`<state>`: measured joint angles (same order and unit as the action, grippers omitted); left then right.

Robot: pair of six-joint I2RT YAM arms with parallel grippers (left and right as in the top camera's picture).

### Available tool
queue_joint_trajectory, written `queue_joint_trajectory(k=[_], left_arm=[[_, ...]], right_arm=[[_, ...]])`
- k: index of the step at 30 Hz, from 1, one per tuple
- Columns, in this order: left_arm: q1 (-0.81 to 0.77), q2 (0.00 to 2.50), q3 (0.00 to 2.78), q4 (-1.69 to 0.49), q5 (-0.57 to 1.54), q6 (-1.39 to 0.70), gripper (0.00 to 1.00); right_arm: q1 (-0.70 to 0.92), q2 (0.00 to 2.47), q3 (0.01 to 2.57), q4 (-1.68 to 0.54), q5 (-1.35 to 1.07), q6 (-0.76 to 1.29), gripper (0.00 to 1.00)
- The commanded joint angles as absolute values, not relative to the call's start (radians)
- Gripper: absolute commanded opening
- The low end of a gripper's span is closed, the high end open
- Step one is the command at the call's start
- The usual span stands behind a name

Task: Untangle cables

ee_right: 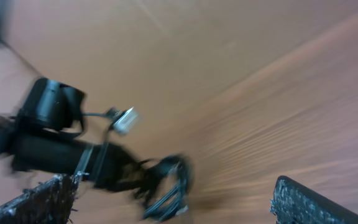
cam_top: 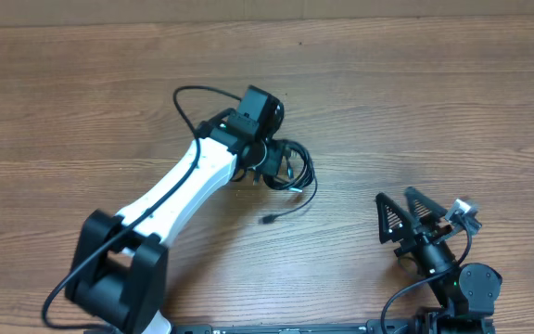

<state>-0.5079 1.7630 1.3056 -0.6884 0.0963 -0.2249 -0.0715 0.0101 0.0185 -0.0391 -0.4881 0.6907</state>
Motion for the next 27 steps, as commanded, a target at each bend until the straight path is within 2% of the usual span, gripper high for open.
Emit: queue_joint_trajectory(k=[1,3,4,5,6,14,15,18,21,25,26,27], left_arm=[[-0.503,1.661,1.338,-0.698,0.124,-0.198,0.04],[-0.503,1.639,1.338,-0.703,0.124,-0.198,0.04],[-0.503,1.630,1.338,-0.706,0.124,-0.198,0.04],[-0.503,1.622,1.338,-0.707,0.124,-0.198,0.04],[-0.503,1.617,1.338,-0.708,0.124,-0.198,0.04],[-0.503,1.588,1.338,-0.749,0.125,-0.173,0.04],[-0.503,1.588,1.338,-0.752,0.125,-0.160,0.04],[-0.503,1.587,1.338,-0.756,0.133,-0.110,0.04],[-0.503,1.585,1.338,-0.754,0.133,-0.063,0.04],[-0.502,1.573,1.353,-0.756,0.207,-0.059,0.04],[-0.500,1.570,1.361,-0.756,0.253,-0.059,0.04],[-0.492,1.567,1.380,-0.757,0.332,-0.051,0.04]], right_arm=[[-0.073,0.003,0.008,0.015,-0.630,1.088,1.00],[-0.073,0.003,0.008,0.106,-0.693,0.995,0.86],[-0.073,0.003,0.008,0.157,-0.734,0.919,0.82],[-0.073,0.003,0.009,0.178,-0.752,0.883,0.90],[-0.073,0.004,0.015,0.172,-0.754,0.871,0.93],[-0.073,0.174,0.168,-0.096,-0.738,0.697,0.96],[-0.073,0.216,0.193,-0.114,-0.739,0.698,1.00],[-0.073,0.377,0.279,-0.187,-0.783,0.686,1.00],[-0.071,0.518,0.337,-0.173,-0.950,0.632,1.00],[-0.061,0.677,0.353,0.049,-1.172,0.630,1.00],[-0.053,0.705,0.353,0.080,-1.169,0.630,0.98],[-0.033,0.760,0.353,0.122,-1.135,0.630,0.87]])
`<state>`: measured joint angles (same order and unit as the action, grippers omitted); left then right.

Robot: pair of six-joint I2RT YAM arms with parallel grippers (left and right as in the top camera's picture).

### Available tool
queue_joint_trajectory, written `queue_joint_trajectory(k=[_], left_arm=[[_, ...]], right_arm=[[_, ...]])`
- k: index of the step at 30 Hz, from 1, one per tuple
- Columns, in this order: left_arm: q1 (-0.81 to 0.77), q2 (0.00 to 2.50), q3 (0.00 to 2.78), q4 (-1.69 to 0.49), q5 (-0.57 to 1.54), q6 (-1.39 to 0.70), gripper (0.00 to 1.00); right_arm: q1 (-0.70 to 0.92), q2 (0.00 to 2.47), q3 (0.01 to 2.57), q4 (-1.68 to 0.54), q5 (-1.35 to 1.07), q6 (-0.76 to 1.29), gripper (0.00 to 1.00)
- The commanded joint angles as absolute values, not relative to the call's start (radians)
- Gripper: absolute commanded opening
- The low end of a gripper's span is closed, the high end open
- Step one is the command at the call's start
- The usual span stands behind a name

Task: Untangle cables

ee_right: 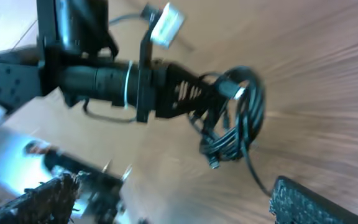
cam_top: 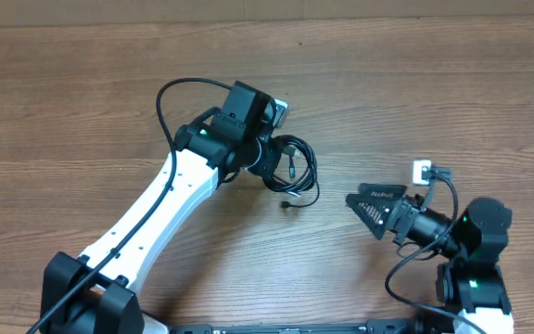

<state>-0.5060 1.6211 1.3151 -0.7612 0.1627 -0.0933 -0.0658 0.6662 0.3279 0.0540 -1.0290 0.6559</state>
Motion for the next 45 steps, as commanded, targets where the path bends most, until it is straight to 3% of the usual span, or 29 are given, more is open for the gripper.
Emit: queue_joint_trajectory(k=[1,4,10,13,20,29,33,37,45], left_arm=[[-0.487,1.567,1.396,-0.759,0.370,-0.041,0.04],[-0.470,1.567,1.415,-0.759,0.394,-0.037,0.04],[-0.465,1.567,1.415,-0.792,0.426,-0.037,0.04],[-0.465,1.567,1.415,-0.810,0.432,-0.037,0.04],[-0.466,1.567,1.415,-0.813,0.440,-0.094,0.04],[-0.480,1.567,1.415,-0.812,0.465,-0.128,0.04],[-0.480,1.567,1.415,-0.811,0.498,-0.127,0.04],[-0.469,1.567,1.415,-0.798,0.508,-0.128,0.04],[-0.394,1.567,1.415,-0.662,0.755,-0.175,0.04]], right_arm=[[-0.014,0.799,0.353,0.138,-1.099,0.630,0.82],[0.060,0.886,0.353,0.171,-0.991,0.631,0.75],[0.179,0.974,0.353,0.243,-0.781,0.690,0.74],[0.225,0.997,0.353,0.311,-0.709,0.737,0.67],[0.313,1.012,0.353,0.457,-0.572,0.891,0.43],[0.359,1.012,0.353,0.503,-0.525,0.925,0.25],[0.360,1.012,0.353,0.503,-0.524,0.924,0.04],[0.360,1.012,0.353,0.486,-0.511,0.920,0.04],[0.360,1.012,0.353,0.403,-0.452,0.913,0.04]])
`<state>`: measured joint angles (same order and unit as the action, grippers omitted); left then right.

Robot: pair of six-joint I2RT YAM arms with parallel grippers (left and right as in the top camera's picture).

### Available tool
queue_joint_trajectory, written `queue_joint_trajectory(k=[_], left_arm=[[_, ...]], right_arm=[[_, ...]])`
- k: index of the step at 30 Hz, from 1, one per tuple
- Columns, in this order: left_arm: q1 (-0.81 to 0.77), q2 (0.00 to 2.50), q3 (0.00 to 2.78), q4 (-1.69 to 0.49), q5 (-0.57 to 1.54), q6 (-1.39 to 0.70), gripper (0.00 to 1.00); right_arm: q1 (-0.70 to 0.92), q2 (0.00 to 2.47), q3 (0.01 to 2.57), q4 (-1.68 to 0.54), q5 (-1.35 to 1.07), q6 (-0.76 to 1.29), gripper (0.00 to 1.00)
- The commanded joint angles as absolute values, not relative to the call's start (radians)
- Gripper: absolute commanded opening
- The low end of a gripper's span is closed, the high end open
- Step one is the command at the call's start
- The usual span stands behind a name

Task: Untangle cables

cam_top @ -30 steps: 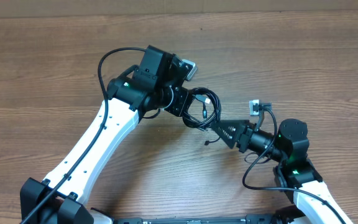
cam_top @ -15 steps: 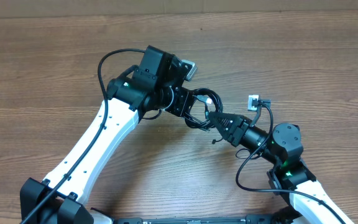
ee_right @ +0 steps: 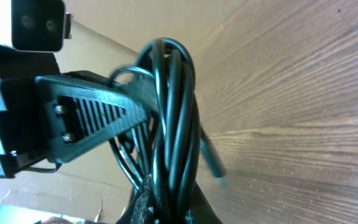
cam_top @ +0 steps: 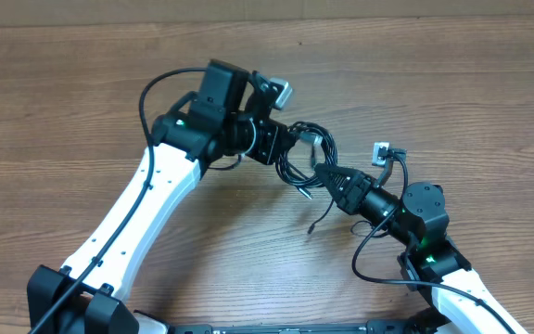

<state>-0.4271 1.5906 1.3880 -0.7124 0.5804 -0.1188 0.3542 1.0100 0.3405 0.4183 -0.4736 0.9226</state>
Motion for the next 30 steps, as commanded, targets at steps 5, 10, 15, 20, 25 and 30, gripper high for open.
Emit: queue_joint_trajectory(k=[5,10,15,20,25,30], left_arm=[[-0.371,1.567,1.415,-0.630,0.814,-0.248,0.04],[-0.372,1.567,1.415,-0.628,0.801,-0.248,0.19],[-0.362,1.567,1.415,-0.601,0.687,-0.396,0.04],[-0.347,1.568,1.415,-0.538,0.613,-0.591,0.04],[-0.347,1.569,1.415,-0.525,0.492,-0.629,0.04],[-0.347,1.569,1.415,-0.611,0.220,-0.742,0.04]], right_arm=[[0.360,1.012,0.353,0.403,-0.445,0.917,0.04],[0.360,1.012,0.353,0.403,-0.455,0.948,0.04],[0.360,1.012,0.353,0.405,-0.497,0.976,0.04],[0.360,1.012,0.353,0.406,-0.502,0.976,0.04],[0.360,1.012,0.353,0.406,-0.498,0.976,0.04],[0.360,1.012,0.353,0.405,-0.498,0.976,0.04]])
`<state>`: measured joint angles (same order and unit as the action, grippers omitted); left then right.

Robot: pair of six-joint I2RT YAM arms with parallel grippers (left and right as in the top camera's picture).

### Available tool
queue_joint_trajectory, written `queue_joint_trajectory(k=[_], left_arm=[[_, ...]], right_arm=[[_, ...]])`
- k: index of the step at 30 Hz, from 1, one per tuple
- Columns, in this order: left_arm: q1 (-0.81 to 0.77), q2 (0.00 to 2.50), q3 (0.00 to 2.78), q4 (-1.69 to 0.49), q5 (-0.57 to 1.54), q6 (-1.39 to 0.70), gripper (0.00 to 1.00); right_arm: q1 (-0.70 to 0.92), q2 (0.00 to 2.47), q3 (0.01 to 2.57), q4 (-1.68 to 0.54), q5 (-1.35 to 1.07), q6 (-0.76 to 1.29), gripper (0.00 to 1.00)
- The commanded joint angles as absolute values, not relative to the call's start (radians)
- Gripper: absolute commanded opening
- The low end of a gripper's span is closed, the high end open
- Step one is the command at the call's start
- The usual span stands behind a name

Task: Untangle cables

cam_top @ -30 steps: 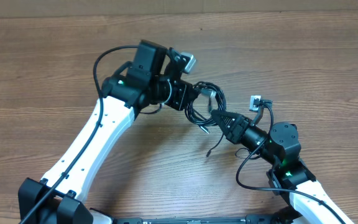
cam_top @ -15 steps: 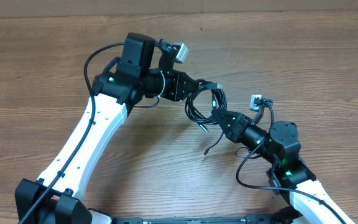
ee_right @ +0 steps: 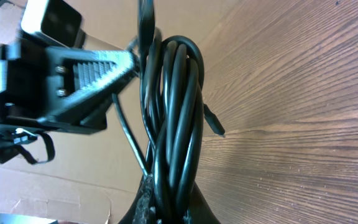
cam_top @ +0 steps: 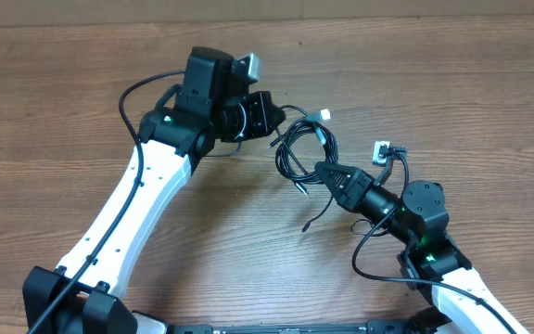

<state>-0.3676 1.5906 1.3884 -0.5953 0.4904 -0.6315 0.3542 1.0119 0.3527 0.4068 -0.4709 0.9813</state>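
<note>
A bundle of black cables (cam_top: 302,153) hangs above the wooden table between both arms. My right gripper (cam_top: 328,173) is shut on its lower right side; in the right wrist view the coils (ee_right: 178,106) rise straight out of the shut jaws (ee_right: 169,202). My left gripper (cam_top: 269,113) sits at the bundle's upper left, fingers together, their tip pinching a single strand (ee_right: 144,37). A white-tipped plug (cam_top: 325,115) sticks out at the top. One loose end (cam_top: 308,225) dangles toward the table, and a small plug (ee_right: 214,120) hangs beside the coils.
The wooden table (cam_top: 452,83) runs in all directions under the arms. The left arm's white link (cam_top: 128,213) slants from the front left. The right arm's base (cam_top: 425,223) stands at the front right, its own wire looping beside it. Cardboard (ee_right: 55,162) shows behind the bundle.
My left gripper has moved left and slightly up, away from the bundle, with a strand stretched out to it. The right gripper stays shut on the bundle in about the same place.
The left gripper first held the cable bundle low at the table's centre while the right gripper stood open near its base. Then the bundle was raised and the open right gripper faced it. Later the right was shut on it, and now the left has drawn away.
</note>
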Motion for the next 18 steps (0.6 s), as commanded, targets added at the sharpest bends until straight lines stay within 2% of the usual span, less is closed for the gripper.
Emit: queue_joint_trajectory(k=[1,9,12,14,18], left_arm=[[-0.347,1.569,1.415,-0.631,0.183,-0.758,0.04],[-0.347,1.569,1.415,-0.744,0.067,-0.771,0.04],[-0.347,1.569,1.415,-0.738,0.093,-0.724,0.34],[-0.347,1.569,1.415,-0.702,0.176,-0.572,0.49],[-0.347,1.569,1.415,-0.632,0.386,-0.294,0.88]], right_arm=[[0.360,1.012,0.353,0.406,-0.498,0.976,0.04],[0.360,1.012,0.353,0.405,-0.477,0.976,0.04],[0.360,1.012,0.353,0.405,-0.472,0.976,0.04],[0.360,1.012,0.353,0.405,-0.472,0.976,0.04],[0.360,1.012,0.353,0.392,-0.472,0.976,0.04]])
